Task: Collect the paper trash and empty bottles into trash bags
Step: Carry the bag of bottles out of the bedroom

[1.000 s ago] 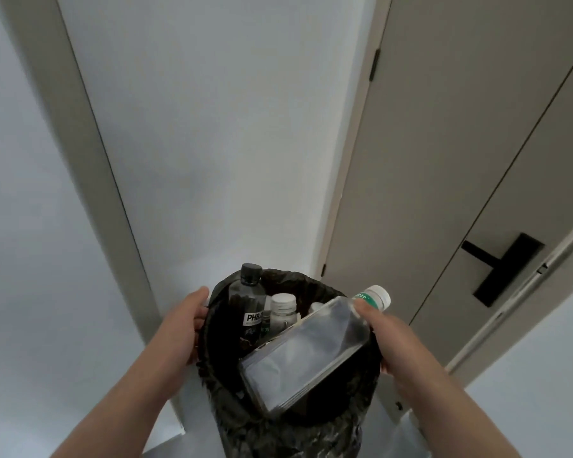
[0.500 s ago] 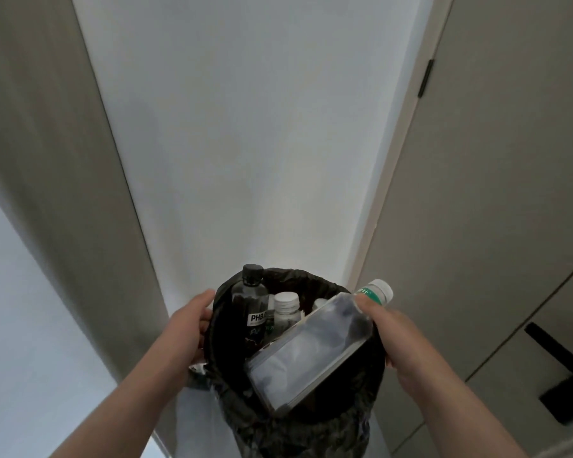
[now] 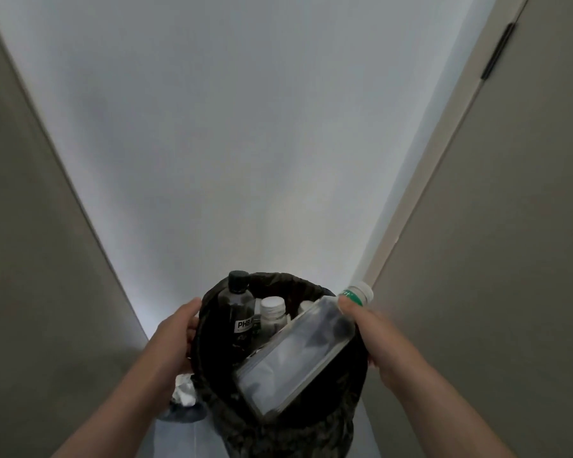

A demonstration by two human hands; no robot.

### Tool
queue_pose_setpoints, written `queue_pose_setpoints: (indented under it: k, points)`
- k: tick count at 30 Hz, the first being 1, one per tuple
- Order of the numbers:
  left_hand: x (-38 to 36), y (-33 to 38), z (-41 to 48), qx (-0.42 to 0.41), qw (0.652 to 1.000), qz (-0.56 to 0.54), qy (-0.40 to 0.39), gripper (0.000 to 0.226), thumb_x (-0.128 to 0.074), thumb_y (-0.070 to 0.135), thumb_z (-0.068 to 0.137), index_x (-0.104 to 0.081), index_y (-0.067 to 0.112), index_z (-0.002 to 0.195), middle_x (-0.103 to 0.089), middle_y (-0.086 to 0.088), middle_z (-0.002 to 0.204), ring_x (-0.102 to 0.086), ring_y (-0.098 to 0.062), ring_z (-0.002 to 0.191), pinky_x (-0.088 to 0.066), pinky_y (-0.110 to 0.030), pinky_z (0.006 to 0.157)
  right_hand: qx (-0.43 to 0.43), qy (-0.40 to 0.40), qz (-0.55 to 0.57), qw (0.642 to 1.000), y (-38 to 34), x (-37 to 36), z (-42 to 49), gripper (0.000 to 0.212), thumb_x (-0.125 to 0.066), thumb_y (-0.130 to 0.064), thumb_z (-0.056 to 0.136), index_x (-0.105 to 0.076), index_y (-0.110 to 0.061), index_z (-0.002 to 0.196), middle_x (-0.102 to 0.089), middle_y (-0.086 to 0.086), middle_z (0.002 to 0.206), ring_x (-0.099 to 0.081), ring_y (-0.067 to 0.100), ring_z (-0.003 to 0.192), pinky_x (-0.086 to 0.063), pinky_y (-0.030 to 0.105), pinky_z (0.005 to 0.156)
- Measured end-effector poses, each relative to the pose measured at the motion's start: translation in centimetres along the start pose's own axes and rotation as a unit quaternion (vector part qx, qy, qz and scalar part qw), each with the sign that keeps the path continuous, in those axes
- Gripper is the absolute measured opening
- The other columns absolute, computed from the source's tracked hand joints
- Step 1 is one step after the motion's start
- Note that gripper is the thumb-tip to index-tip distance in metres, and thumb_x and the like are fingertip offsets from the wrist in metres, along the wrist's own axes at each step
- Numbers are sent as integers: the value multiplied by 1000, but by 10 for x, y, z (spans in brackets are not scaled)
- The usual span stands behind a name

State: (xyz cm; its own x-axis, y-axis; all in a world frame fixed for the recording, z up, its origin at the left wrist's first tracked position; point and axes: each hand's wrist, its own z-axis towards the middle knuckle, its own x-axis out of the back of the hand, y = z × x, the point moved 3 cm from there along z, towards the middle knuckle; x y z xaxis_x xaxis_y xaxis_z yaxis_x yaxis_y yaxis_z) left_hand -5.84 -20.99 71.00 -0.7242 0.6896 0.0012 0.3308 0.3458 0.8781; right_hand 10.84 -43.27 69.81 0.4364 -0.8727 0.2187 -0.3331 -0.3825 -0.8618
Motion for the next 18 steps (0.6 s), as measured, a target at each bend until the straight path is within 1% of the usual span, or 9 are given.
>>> queue_pose_setpoints:
  k: [2,3,5,7,9,11,13,16,18]
  points:
    - [-11,8,25,0,1000,5,-4,46,-41,40,96,-59,9,67,-56,3,40,-49,-19,49,-33,-30,50,-2,8,-4,1000,-8,-1,25,67,-65,-65,64,-65,-13,106,-71,5,103,-66,18,89,-47,28,64]
    - [-16,12,35,2,1000,6,-3,45,-40,39,96,-60,10,68,-57,3,41,-50,-19,50,-33,-30,51,-4,12,-5,1000,-11,0,37,69,-64,-66,61,-66,-11,103,-71,6,101,-67,19,87,-48,29,63]
    - [-26,14,55,9,1000,5,-3,44,-39,38,97,-60,11,69,-58,4,42,-53,-17,47,-34,-29,52,-8,18,-10,1000,-13,2,61,78,-64,-70,53,-67,-8,101,-72,10,100,-69,23,90,-54,35,75]
    - [-36,10,78,26,1000,10,3,45,-39,37,97,-58,10,68,-56,3,40,-51,-13,38,-35,-28,50,-7,9,-18,1000,-12,5,89,86,-64,-74,50,-66,-6,104,-72,14,102,-69,23,92,-53,37,80]
    - [-49,6,99,47,999,26,0,42,-39,36,98,-58,8,72,-55,0,42,-51,-15,38,-36,-26,49,-17,-8,-24,1000,-9,9,117,78,-65,-73,55,-66,-10,101,-72,10,100,-69,22,90,-55,37,80]
    - [-66,-2,123,72,997,33,7,37,-40,35,97,-60,6,86,-58,-5,55,-54,-19,50,-39,-24,49,-23,-27,-30,999,-3,11,148,58,-66,-63,70,-65,-11,95,-71,9,95,-67,20,84,-50,30,68]
    - [-82,-14,143,93,994,44,26,36,-43,36,96,-62,6,95,-61,-6,65,-57,-21,60,-42,-25,51,-32,-51,-42,997,5,14,180,44,-66,-54,79,-65,-11,89,-70,8,90,-66,20,79,-45,27,63]
    - [-99,-40,168,143,988,47,44,35,-48,44,92,-65,14,91,-64,-2,65,-59,-21,64,-43,-25,55,-47,-81,-70,993,22,16,219,40,-65,-52,81,-66,-12,83,-72,7,91,-68,22,84,-54,35,77]
    - [-111,-59,184,188,979,49,64,32,-50,45,91,-63,16,89,-63,-1,65,-59,-19,61,-43,-23,52,-67,-113,-104,986,34,16,247,39,-64,-52,83,-65,-13,82,-71,6,91,-68,22,86,-54,37,83]
